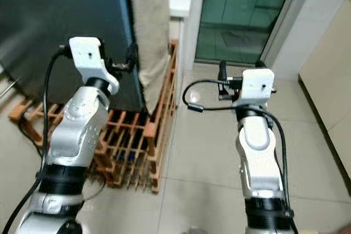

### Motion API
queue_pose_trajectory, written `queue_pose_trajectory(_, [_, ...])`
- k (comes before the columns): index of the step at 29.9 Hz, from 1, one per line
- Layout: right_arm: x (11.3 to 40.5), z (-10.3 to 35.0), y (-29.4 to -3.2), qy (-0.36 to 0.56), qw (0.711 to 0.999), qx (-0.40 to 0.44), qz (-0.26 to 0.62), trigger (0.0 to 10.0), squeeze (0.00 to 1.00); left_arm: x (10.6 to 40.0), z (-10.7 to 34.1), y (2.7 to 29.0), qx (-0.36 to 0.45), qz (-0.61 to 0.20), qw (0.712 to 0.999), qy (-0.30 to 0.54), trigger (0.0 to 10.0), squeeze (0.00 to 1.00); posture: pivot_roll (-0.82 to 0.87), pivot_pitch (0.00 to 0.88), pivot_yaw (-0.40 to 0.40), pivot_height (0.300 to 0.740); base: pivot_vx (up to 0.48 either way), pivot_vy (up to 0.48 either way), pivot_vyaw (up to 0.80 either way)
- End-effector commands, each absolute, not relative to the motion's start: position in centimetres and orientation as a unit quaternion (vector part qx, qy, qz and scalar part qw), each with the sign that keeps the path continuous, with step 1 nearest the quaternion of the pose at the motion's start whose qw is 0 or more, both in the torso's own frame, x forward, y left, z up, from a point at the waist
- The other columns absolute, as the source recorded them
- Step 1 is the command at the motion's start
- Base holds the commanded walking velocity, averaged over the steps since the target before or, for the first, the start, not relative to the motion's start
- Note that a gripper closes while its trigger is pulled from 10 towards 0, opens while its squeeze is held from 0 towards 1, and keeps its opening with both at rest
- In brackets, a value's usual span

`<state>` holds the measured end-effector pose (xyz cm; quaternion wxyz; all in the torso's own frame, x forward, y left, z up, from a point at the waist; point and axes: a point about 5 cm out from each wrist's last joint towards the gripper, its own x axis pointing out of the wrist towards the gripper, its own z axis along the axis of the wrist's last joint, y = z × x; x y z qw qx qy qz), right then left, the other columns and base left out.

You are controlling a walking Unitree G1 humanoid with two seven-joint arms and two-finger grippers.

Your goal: Restocking fridge

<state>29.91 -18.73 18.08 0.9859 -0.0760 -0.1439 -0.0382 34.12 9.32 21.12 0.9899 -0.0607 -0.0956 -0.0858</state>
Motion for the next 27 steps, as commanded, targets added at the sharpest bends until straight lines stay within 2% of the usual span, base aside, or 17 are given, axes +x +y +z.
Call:
queue_pose_trajectory(1, [29.9,18.7,-18.1,-0.160,0.983,-0.083,-0.028,10.0,0.04,34.5,21.4,10.0,-0.068,-0.071,0.991,-0.095,10.0,0.00,-0.15,0.043,0.032,0.740,0.000,0.000,0.00])
queue_pose_trajectory(14, [29.6,18.2,-17.3,-0.155,0.984,-0.085,-0.017,10.0,0.04,36.1,21.3,9.2,-0.104,-0.056,0.991,-0.061,10.0,0.00,-0.15,0.042,0.052,0.740,0.000,0.000,0.00])
queue_pose_trajectory(20, [29.4,18.1,-17.1,-0.156,0.984,-0.084,-0.020,10.0,0.04,36.9,21.8,7.8,-0.101,-0.086,0.989,-0.066,10.0,0.00,-0.17,0.047,0.065,0.740,0.000,0.000,0.00])
queue_pose_trajectory(27, [28.8,17.5,-17.5,-0.148,0.985,-0.085,-0.029,10.0,0.04,38.0,22.2,8.1,-0.114,-0.071,0.989,-0.063,10.0,0.00,-0.18,0.065,0.076,0.740,0.000,0.000,0.00])
